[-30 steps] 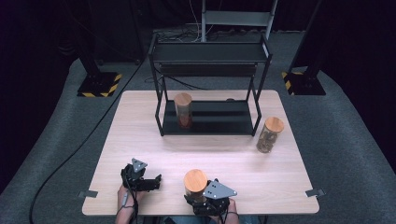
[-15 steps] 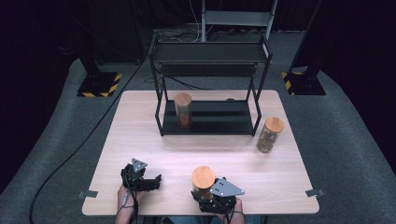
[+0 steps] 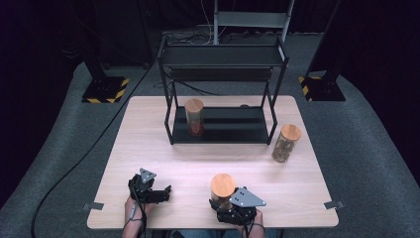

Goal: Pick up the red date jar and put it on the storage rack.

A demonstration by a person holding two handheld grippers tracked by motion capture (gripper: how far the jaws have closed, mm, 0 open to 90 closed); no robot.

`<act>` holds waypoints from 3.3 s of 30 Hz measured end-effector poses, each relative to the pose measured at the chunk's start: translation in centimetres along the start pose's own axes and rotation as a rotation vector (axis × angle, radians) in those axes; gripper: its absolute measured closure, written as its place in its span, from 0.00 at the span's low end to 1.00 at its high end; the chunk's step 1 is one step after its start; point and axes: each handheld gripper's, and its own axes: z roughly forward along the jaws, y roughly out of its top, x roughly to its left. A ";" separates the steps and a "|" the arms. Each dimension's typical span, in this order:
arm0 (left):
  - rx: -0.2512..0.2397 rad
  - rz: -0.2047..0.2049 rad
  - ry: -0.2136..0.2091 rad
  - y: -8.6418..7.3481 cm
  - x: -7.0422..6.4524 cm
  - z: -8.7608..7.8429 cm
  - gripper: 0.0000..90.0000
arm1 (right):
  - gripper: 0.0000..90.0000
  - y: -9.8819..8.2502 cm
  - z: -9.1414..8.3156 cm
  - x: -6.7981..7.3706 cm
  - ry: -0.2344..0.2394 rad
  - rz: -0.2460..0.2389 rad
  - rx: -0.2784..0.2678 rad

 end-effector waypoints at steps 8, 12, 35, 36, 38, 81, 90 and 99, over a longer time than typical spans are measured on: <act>0.000 0.000 0.000 0.0 0.0 0.0 0.00 | 0.27 0.2 -0.4 -0.5 -0.025 0.003 -0.005; 0.000 0.000 0.000 0.0 0.0 0.0 0.00 | 0.27 0.2 -0.5 -0.8 -0.039 0.003 -0.002; 0.000 0.001 0.000 0.0 0.0 0.0 0.00 | 0.27 1.1 -0.8 -2.3 -0.081 -0.003 -0.005; 0.000 0.001 0.000 0.0 0.0 0.0 0.00 | 0.27 1.1 -0.7 -2.3 -0.083 -0.004 -0.007; 0.000 0.001 0.000 0.0 0.0 0.0 0.00 | 0.27 1.2 -0.7 -2.4 -0.083 -0.006 -0.006; -0.001 0.001 0.001 0.0 0.0 0.0 0.00 | 0.27 2.7 1.0 -5.0 -0.107 -0.025 -0.002; -0.001 0.001 0.001 0.0 0.0 0.0 0.00 | 0.27 2.7 1.6 -5.8 -0.116 -0.016 0.001; 0.000 0.001 0.001 0.0 0.0 0.0 0.00 | 0.27 2.9 2.1 -6.4 -0.118 -0.017 0.006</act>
